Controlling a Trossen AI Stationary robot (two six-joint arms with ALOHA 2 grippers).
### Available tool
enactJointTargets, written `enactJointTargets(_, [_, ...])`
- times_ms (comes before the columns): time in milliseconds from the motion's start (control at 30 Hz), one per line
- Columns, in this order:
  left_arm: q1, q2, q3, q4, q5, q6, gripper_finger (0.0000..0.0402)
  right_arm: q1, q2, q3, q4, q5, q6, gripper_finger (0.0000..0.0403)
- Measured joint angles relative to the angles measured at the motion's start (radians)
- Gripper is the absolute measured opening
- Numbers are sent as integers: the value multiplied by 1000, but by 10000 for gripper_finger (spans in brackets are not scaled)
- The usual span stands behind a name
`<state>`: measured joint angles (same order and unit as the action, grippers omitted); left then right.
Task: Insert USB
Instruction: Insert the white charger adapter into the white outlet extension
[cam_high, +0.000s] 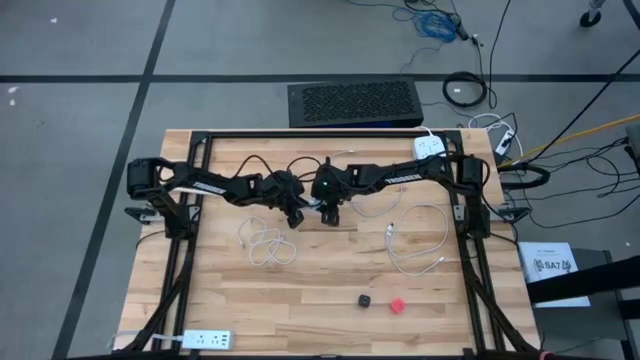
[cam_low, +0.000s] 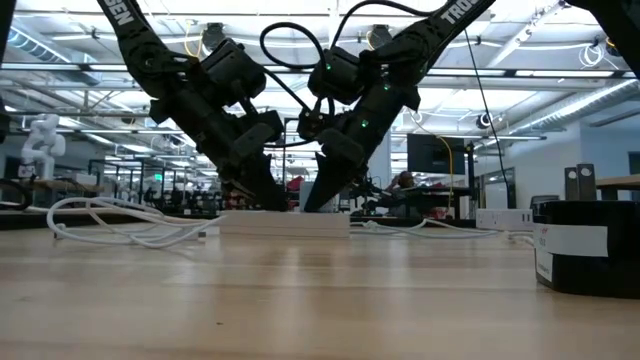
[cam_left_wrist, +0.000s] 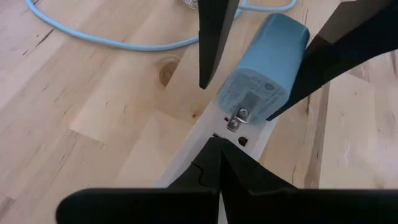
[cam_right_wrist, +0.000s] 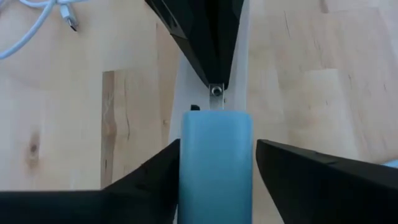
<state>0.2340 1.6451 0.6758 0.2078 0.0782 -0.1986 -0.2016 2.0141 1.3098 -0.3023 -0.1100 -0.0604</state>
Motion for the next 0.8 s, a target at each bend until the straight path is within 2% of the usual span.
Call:
enactJointTargets(533, [1,0,0,-4,-1,5,3,16,-111,-6,-25,4,-14,188])
enactJointTargets(800, [1,0,0,-5,-2,5,3,12,-181,-3,-131,35,-13,238])
